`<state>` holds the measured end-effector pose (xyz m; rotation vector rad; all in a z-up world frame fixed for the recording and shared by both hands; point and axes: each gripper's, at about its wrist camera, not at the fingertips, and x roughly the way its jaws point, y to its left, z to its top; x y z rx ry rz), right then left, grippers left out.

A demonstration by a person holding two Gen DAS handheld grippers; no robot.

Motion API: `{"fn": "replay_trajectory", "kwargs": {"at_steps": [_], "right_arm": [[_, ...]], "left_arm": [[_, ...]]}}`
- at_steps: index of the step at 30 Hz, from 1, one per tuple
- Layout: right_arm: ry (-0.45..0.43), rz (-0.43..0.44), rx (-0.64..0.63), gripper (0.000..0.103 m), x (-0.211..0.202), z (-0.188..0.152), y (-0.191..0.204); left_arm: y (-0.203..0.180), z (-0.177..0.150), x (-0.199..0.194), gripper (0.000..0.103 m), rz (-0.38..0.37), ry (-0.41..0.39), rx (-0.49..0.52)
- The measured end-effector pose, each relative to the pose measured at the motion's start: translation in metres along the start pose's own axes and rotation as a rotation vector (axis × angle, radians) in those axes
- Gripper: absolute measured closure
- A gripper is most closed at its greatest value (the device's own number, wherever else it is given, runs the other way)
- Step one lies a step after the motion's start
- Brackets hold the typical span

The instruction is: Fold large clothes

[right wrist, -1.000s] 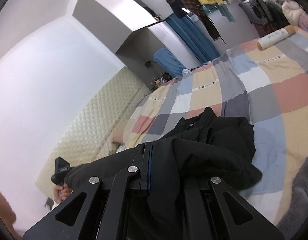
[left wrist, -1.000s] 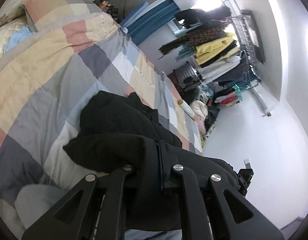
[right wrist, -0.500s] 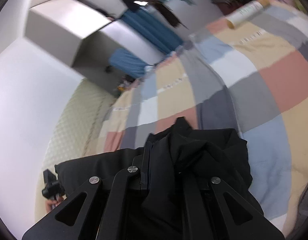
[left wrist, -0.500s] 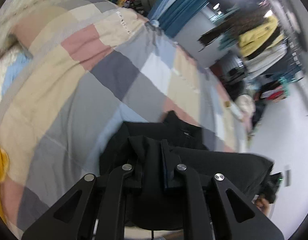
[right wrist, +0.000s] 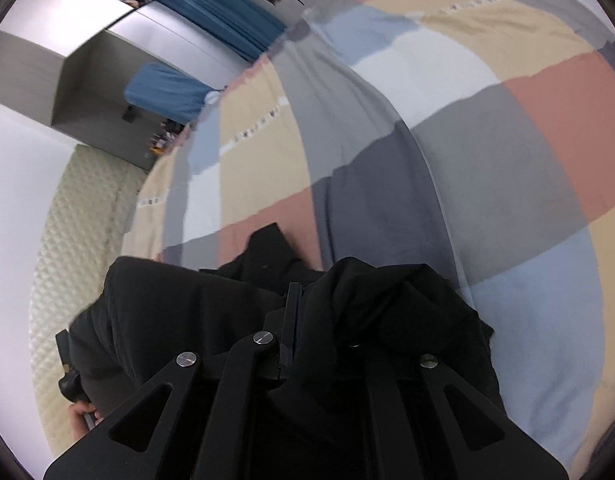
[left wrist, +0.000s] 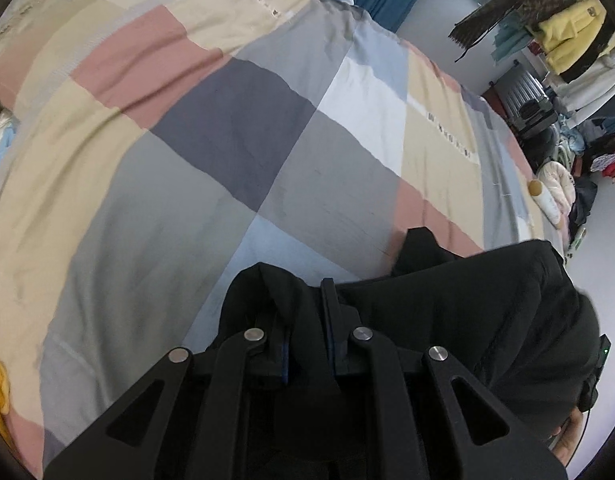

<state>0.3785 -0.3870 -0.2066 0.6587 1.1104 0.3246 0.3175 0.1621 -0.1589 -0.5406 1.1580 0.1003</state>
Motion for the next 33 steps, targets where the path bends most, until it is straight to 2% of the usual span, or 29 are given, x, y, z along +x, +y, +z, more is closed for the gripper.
{"fn": "replay_trajectory", "kwargs": {"at_steps": [6, 13, 20, 21, 22, 23, 24, 25, 27, 28, 29, 32, 33], "right_arm": [[0.045, 0.019, 0.009, 0.103, 0.033, 0.003, -0.012], [0.05, 0.078, 0.053, 0.102, 0.022, -0.002, -0.019], [0.052, 0.161, 0.076, 0.088, -0.023, -0.019, -0.014], [0.046, 0.164, 0.066, 0.082, -0.033, -0.021, -0.011], [0.039, 0.171, 0.058, 0.077, -0.043, -0.024, -0.007], [0.031, 0.177, 0.047, 0.066, -0.052, -0.026, -0.002], [0.021, 0.176, 0.028, 0.059, -0.063, -0.028, 0.003], [0.012, 0.168, 0.001, 0.058, -0.074, -0.03, 0.009], [-0.01, 0.138, -0.064, 0.054, -0.096, -0.036, 0.025], [-0.023, 0.128, -0.086, 0.052, -0.105, -0.039, 0.03], [-0.04, 0.119, -0.111, 0.046, -0.114, -0.041, 0.036], [-0.122, 0.064, -0.226, 0.042, -0.141, -0.051, 0.068], [-0.144, 0.052, -0.258, 0.036, -0.144, -0.055, 0.077]], "left_arm": [[0.002, 0.0, 0.023, 0.089, 0.002, 0.011, 0.001], [-0.002, -0.009, 0.011, 0.089, 0.017, -0.018, 0.032], [0.002, -0.03, -0.021, 0.087, -0.043, -0.044, 0.035], [0.003, -0.034, -0.027, 0.085, -0.048, -0.047, 0.037], [0.002, -0.036, -0.031, 0.082, -0.052, -0.049, 0.039], [0.003, -0.039, -0.038, 0.08, -0.057, -0.049, 0.045], [0.002, -0.042, -0.045, 0.072, -0.06, -0.043, 0.051], [0.002, -0.044, -0.05, 0.052, -0.059, -0.042, 0.058], [0.001, -0.052, -0.071, 0.024, -0.031, -0.093, 0.092], [-0.001, -0.056, -0.082, 0.022, -0.011, -0.133, 0.115], [-0.003, -0.059, -0.088, 0.022, -0.004, -0.155, 0.135], [-0.018, -0.071, -0.111, 0.022, 0.012, -0.237, 0.217], [-0.028, -0.077, -0.119, 0.022, 0.017, -0.272, 0.255]]}}
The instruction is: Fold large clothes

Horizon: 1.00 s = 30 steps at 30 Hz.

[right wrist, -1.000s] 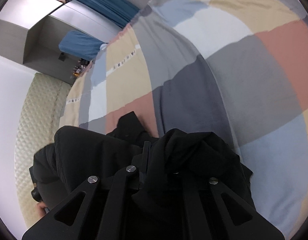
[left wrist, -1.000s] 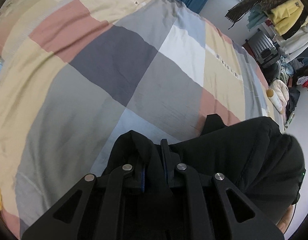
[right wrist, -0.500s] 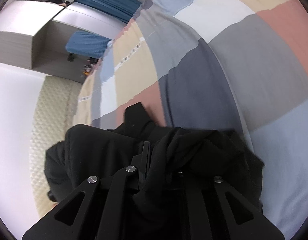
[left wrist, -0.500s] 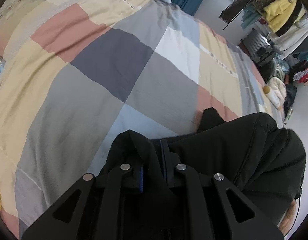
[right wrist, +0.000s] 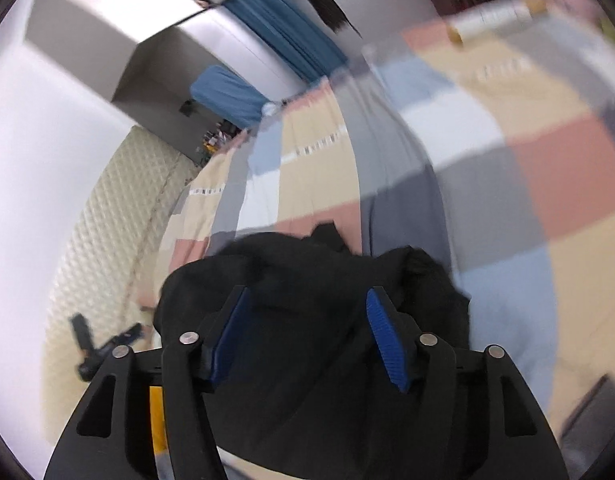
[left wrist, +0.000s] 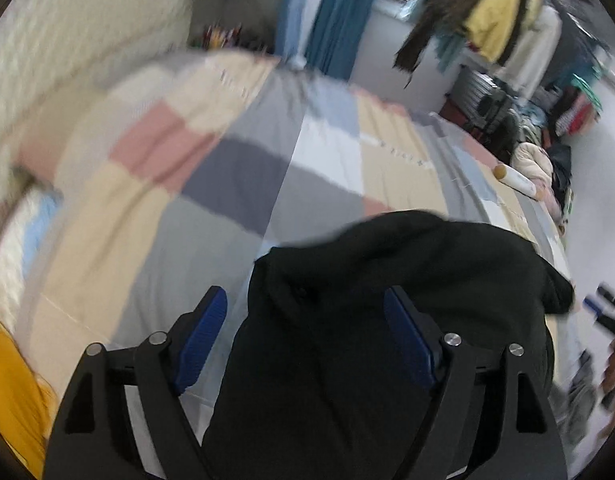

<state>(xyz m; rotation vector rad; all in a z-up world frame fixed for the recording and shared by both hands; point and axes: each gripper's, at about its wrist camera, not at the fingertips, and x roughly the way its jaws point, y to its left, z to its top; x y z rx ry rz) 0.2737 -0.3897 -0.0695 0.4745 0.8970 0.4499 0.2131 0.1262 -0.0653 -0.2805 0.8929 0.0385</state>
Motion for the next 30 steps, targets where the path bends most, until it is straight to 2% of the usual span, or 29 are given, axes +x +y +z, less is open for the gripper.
{"fn": "replay_trajectory", "kwargs": {"at_steps": [3, 5, 8, 11, 13, 19, 23, 26, 30], "right_arm": [[-0.055, -0.018, -0.106, 0.027, -0.005, -0.005, 0.034], [-0.066, -0.029, -0.168, 0.026, 0.002, -0.012, 0.054], [-0.067, -0.058, -0.262, 0.026, 0.026, -0.029, 0.08], [-0.053, -0.09, -0.327, 0.026, 0.06, -0.049, 0.093], [-0.046, -0.111, -0.351, 0.026, 0.085, -0.062, 0.094], [-0.036, -0.171, -0.378, 0.026, 0.145, -0.084, 0.076], [-0.059, -0.169, -0.357, 0.026, 0.164, -0.078, 0.064], [-0.043, -0.181, -0.355, 0.023, 0.182, -0.071, 0.061], [-0.034, -0.186, -0.354, 0.02, 0.206, -0.063, 0.056]], "left_arm": [[-0.029, -0.004, -0.012, 0.022, -0.017, -0.069, 0.077], [-0.046, -0.004, -0.012, 0.022, -0.022, -0.101, 0.117], [-0.073, -0.009, -0.005, 0.022, -0.027, -0.138, 0.192], [-0.093, -0.012, 0.018, 0.022, -0.026, -0.133, 0.235], [-0.101, -0.014, 0.031, 0.022, -0.029, -0.115, 0.249], [-0.115, -0.023, 0.087, 0.022, 0.026, -0.068, 0.308], [-0.107, -0.022, 0.113, 0.022, 0.018, -0.045, 0.286], [-0.101, -0.014, 0.13, 0.021, 0.005, -0.022, 0.234], [-0.099, -0.013, 0.146, 0.019, 0.006, -0.02, 0.214]]}}
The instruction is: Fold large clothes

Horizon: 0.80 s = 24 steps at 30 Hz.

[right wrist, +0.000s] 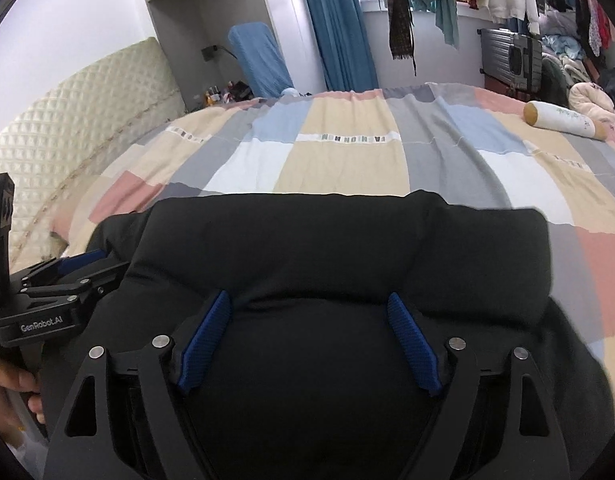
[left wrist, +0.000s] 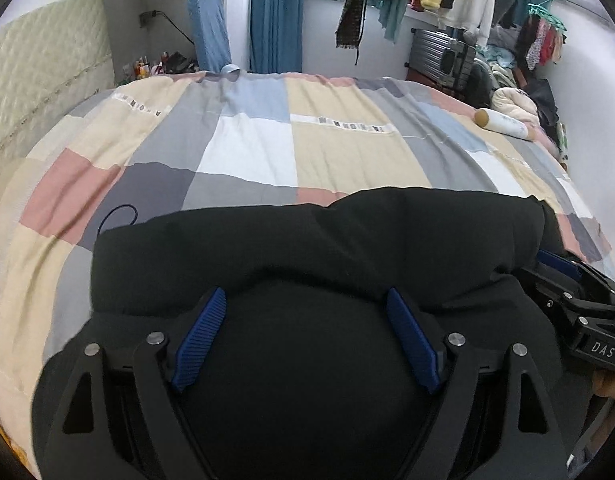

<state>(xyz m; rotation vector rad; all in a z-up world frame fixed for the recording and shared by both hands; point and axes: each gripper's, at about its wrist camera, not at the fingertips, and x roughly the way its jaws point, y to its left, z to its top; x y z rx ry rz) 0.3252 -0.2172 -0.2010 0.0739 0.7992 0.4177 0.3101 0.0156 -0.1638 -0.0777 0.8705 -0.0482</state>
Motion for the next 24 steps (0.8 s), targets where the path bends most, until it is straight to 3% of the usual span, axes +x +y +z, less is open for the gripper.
{"fn": "replay_trajectory", "kwargs": {"at_steps": [9, 12, 17, 24], "right_arm": [[0.014, -0.019, -0.021, 0.019, 0.022, 0.008, 0.001], [-0.002, -0.009, -0.011, 0.02, 0.002, 0.008, -0.004], [-0.076, -0.068, -0.05, 0.02, -0.047, 0.002, -0.029], [-0.05, -0.099, -0.022, 0.02, -0.056, -0.028, -0.077]], "left_arm": [[0.007, 0.005, 0.011, 0.018, 0.01, 0.019, -0.016], [0.018, 0.001, -0.003, 0.018, 0.008, 0.004, -0.025], [0.05, -0.011, -0.033, 0.016, 0.007, -0.031, -0.056], [0.086, -0.046, -0.041, 0.015, 0.036, -0.042, -0.092]]}}
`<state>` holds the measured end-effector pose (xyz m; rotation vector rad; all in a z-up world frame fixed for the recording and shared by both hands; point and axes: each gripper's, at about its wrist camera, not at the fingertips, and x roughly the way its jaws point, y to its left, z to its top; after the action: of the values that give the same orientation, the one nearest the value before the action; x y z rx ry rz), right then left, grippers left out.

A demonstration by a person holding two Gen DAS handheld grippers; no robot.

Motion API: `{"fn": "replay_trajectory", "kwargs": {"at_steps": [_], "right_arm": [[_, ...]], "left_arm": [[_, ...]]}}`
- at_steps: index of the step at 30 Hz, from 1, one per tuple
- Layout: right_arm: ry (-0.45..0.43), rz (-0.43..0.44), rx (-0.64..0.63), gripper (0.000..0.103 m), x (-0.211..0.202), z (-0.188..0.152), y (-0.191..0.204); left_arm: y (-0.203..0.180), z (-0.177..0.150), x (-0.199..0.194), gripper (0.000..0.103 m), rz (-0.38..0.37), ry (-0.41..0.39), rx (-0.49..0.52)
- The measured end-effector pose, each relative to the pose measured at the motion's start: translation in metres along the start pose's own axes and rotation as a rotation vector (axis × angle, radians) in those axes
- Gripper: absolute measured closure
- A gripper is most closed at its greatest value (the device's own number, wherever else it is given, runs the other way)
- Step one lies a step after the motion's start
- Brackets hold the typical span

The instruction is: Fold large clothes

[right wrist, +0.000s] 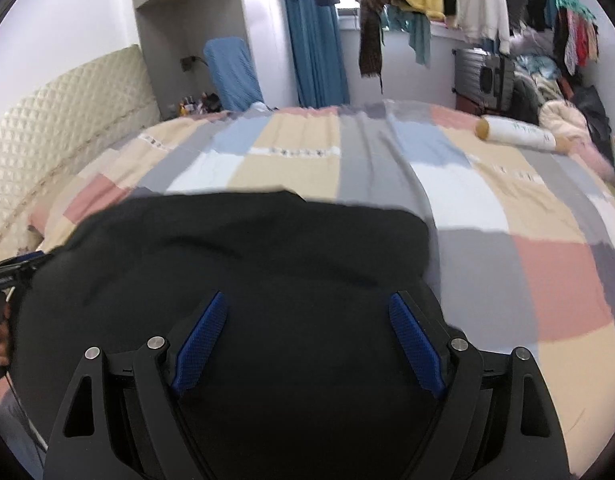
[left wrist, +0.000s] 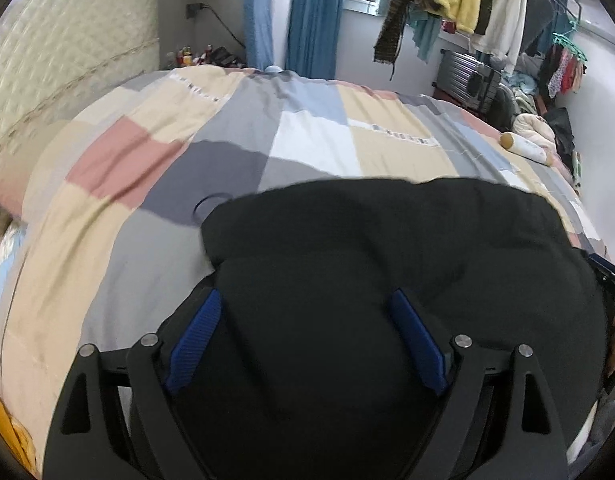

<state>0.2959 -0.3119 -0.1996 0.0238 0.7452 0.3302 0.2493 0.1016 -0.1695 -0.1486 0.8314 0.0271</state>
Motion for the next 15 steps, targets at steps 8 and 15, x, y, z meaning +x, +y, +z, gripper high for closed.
{"fn": "replay_trajectory", "kwargs": {"at_steps": [8, 15], "right_arm": [[0.024, 0.021, 0.044, 0.02, 0.013, -0.019, -0.014], [0.025, 0.178, 0.171, 0.02, -0.03, -0.029, -0.046]], "left_arm": [[0.008, -0.022, 0.004, 0.013, -0.02, -0.03, -0.015], [0.039, -0.031, -0.04, 0.013, -0.11, -0.031, -0.026]]}}
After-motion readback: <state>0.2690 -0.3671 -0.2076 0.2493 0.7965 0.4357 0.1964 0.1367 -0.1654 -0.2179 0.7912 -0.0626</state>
